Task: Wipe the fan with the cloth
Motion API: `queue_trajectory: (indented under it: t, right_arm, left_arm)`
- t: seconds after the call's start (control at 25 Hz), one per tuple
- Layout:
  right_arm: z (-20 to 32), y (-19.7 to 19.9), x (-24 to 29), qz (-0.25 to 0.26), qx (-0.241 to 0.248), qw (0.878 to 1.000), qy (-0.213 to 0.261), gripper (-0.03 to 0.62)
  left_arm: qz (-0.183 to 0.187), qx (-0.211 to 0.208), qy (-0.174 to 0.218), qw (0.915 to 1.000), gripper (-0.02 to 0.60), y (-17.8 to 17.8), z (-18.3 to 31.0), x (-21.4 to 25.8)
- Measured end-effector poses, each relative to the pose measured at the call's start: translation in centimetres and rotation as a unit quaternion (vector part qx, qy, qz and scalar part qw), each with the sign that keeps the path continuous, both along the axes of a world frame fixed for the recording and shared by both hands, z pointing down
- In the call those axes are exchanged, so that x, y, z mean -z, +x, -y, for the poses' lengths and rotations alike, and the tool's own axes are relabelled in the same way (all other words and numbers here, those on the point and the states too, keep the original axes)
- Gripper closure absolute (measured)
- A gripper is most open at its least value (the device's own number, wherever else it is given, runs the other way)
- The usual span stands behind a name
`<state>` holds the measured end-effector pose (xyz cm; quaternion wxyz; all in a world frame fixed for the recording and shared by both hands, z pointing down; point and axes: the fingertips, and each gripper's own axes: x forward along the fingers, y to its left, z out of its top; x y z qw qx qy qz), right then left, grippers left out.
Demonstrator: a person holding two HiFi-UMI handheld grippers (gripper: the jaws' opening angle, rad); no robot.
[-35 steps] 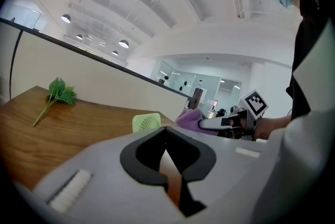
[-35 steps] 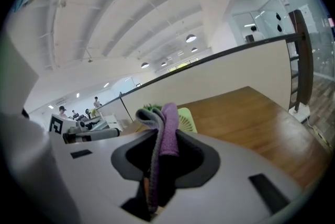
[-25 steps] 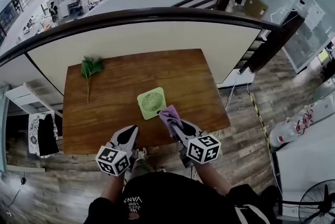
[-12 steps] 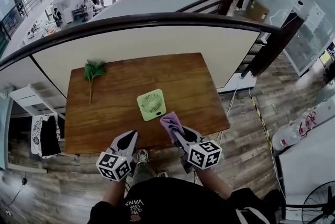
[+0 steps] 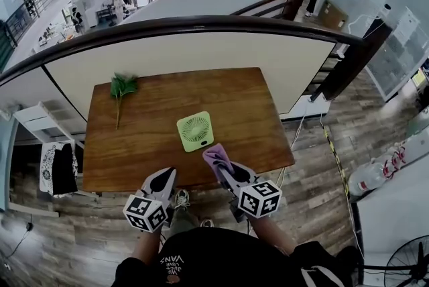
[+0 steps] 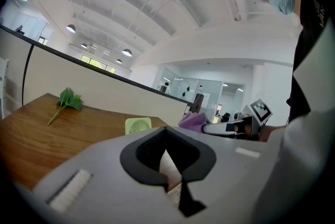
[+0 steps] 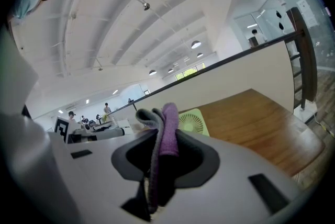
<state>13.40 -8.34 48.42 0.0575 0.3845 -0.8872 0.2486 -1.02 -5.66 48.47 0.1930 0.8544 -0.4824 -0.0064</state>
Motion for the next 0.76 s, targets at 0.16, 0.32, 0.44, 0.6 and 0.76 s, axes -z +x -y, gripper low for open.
queue_trajectory:
  t: [0.16, 0.32, 0.44, 0.6, 0.76]
  right_arm:
    - [-0.34, -0.23, -0.09, 0.000, 0.002, 1.000, 0.001, 0.494]
    - [-0.34, -0.31, -0.08, 0.000, 0.002, 1.000, 0.001, 0.494]
    - [-0.32, -0.26, -0.16, 0.001, 0.001, 1.000, 0.000, 0.494]
    - [-0.35, 0.08, -0.13, 0.003, 0.000, 1.000, 0.000, 0.494]
    - [-0.38, 0.25, -0.01, 0.005, 0.000, 1.000, 0.001, 0.494]
  left_arm:
    - [0.000, 0.005, 0.001, 1.0000, 0.571, -0.22, -0.44, -0.13]
    - [-0.001, 0.006, 0.000, 1.0000, 0.571, -0.25, -0.50, -0.23]
    - [0.000, 0.005, 0.000, 1.0000, 0.571, -0.11, -0.49, -0.22]
    - [0.002, 0.005, 0.001, 1.0000, 0.569, 0.25, -0.45, -0.18]
    - [0.002, 0.005, 0.002, 1.0000, 0.571, 0.51, -0.45, -0.15]
